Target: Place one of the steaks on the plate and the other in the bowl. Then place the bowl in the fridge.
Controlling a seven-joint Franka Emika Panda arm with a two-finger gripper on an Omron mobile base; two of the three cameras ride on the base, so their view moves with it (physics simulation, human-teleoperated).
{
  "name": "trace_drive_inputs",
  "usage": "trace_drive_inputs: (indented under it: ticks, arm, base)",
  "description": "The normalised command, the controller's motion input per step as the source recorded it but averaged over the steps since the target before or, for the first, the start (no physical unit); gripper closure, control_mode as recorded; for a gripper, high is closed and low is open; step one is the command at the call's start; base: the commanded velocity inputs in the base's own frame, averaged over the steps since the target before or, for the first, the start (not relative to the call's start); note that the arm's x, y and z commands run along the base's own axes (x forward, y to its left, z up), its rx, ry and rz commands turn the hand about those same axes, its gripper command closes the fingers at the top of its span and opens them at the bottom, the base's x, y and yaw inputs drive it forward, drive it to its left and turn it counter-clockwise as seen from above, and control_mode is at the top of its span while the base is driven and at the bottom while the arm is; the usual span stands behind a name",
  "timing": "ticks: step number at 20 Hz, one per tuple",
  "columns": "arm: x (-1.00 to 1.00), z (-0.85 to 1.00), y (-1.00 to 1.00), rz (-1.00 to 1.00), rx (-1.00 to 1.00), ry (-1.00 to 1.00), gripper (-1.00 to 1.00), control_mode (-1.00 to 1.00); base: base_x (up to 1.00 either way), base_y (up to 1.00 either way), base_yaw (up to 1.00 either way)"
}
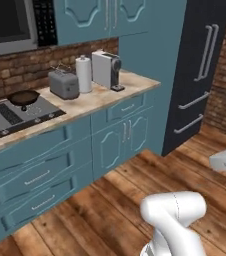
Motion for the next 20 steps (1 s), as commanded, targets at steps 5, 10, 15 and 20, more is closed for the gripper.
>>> trace_drive_inputs:
  ticks: [5,10,15,20]
  arm:
    - [0.0,0.0,0.0,0.0,0.0,0.0,-1.0,1.0]
    - [0.0,0.0,0.0,0.0,0.0,0.0,-1.0,1.0]
    - [0.0,0.0,0.0,0.0,0.0,0.0,-1.0,1.0]
    - [0.0,0.0,0.0,0.0,0.0,0.0,-1.0,1.0]
  base:
    - [0.99,-1.0,0.0]
    - [1.0,-1.0,0.05]
    - [1.0,-1.0,0.16]
    - [1.0,-1.0,0.19]
